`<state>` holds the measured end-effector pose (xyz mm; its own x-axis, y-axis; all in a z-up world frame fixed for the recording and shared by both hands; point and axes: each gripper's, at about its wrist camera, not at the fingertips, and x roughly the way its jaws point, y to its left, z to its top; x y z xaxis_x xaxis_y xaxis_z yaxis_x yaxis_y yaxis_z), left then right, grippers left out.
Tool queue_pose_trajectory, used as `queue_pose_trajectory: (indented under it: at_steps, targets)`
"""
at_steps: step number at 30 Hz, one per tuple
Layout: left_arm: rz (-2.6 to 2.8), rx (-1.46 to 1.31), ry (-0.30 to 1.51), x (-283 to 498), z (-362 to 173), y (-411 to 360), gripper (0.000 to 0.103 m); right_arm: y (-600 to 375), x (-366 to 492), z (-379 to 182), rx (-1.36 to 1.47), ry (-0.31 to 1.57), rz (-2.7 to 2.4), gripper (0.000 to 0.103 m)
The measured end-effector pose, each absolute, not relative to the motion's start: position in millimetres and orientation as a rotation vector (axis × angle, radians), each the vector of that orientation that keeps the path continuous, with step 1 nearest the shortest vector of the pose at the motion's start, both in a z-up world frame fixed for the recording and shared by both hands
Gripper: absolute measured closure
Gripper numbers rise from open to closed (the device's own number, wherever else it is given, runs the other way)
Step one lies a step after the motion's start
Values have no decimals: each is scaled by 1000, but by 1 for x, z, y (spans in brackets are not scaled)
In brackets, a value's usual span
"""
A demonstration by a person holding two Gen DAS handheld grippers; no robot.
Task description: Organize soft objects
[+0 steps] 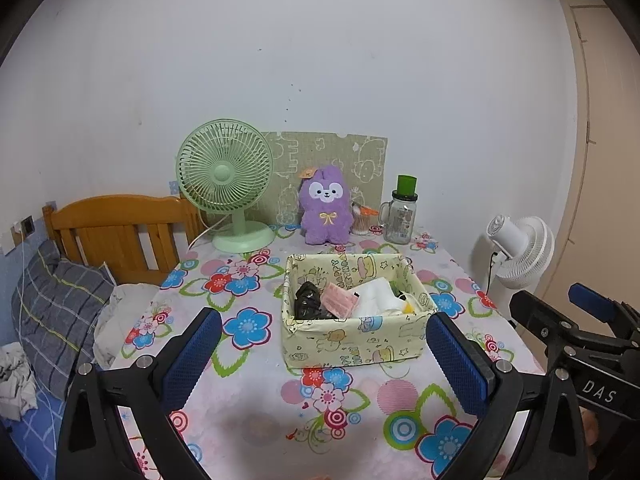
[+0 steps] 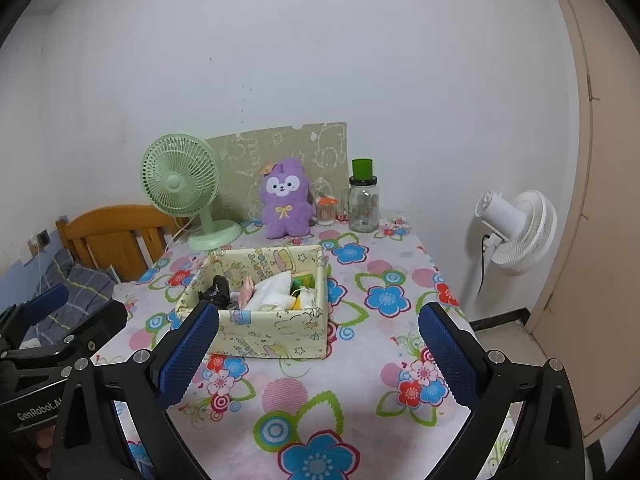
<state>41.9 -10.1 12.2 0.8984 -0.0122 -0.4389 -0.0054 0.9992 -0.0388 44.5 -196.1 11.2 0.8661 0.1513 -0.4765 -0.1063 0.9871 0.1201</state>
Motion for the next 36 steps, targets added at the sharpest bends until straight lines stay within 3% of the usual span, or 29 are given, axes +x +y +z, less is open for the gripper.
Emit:
queue_pose_trajectory:
  at_steps: [36]
  targets:
    - [-16, -29, 453, 54, 14, -11, 0, -205, 56, 14, 84, 500, 81, 0]
